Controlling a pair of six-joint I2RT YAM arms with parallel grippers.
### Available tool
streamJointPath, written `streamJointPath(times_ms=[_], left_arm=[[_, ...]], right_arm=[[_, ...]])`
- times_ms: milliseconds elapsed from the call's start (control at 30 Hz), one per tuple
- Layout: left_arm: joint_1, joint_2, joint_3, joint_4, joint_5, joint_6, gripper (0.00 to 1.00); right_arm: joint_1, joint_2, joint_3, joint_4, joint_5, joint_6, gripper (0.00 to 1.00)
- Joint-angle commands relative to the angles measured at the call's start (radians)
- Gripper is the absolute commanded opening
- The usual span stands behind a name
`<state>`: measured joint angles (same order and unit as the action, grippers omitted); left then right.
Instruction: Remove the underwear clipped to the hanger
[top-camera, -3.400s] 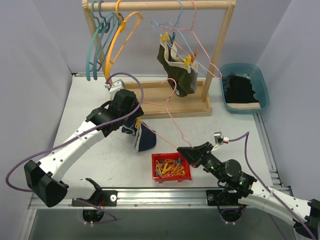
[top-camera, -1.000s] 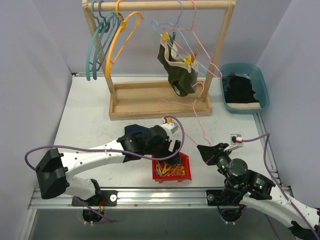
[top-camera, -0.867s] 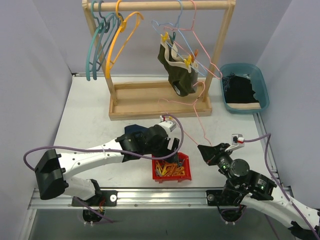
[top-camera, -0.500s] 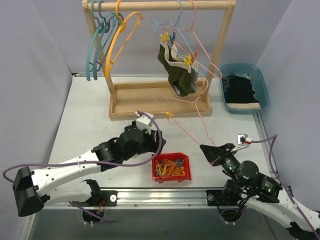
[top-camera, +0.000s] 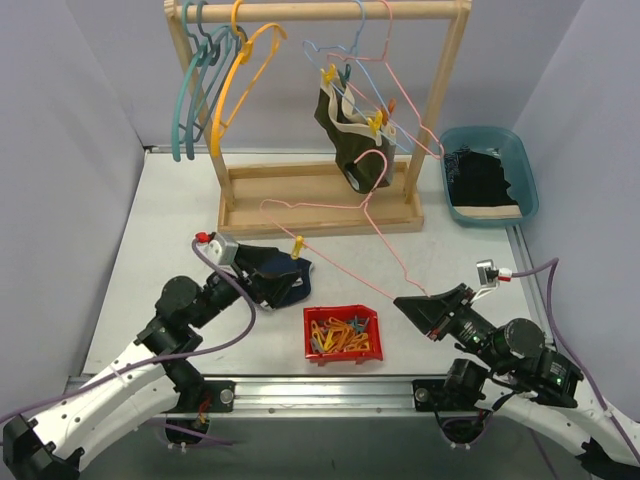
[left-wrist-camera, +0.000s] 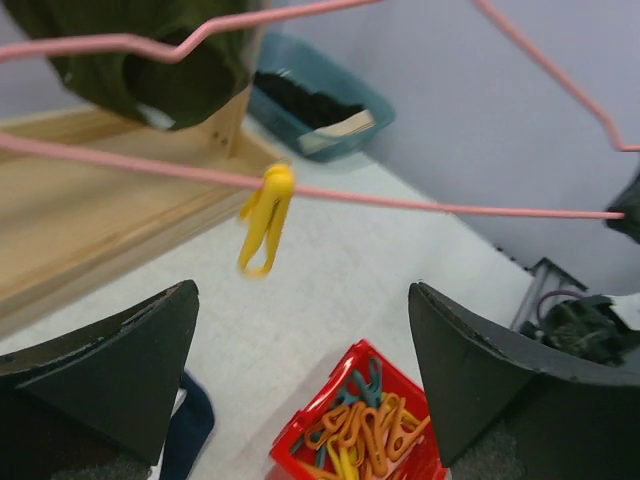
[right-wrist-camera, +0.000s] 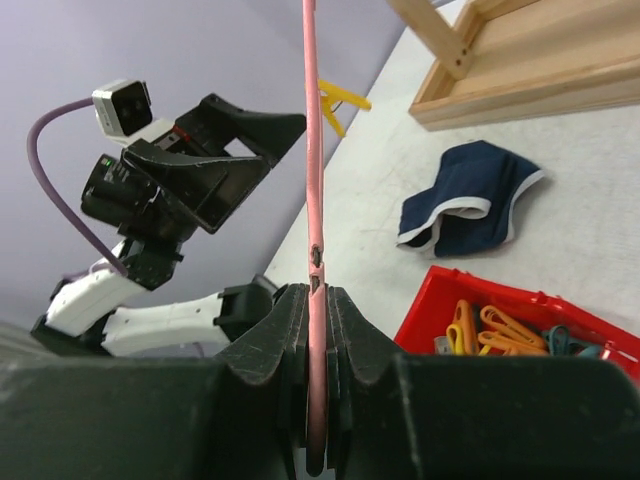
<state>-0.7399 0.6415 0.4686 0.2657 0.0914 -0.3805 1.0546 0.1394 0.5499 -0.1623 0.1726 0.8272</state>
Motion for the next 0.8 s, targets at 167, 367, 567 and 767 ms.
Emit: streamJointPath(times_ms=[167, 367, 567, 767], left_arm=[[0.031, -0.095, -0.062, 0.280, 0.353, -0.017, 0.95], [0.030, -0.212, -0.088, 0.199, 0.326, -0.011, 0.99], [0.013, -0.356, -0.139, 0.193, 0.249, -0.009, 0.98], [0.014, -0.307, -0.123, 0.253, 0.332, -0.001, 0.99]], right_arm=[[0.005, 0.083, 0.126, 0.076, -0.223, -0.103, 0.00], [0.005, 0.118, 0.199, 0.055, -0.255, -0.155, 0.00], [0.005, 0.132, 0.249, 0.023, -0.300, -0.181, 0.00], [0.005, 0.146, 0.265, 0.020, -0.355, -0.184, 0.00]])
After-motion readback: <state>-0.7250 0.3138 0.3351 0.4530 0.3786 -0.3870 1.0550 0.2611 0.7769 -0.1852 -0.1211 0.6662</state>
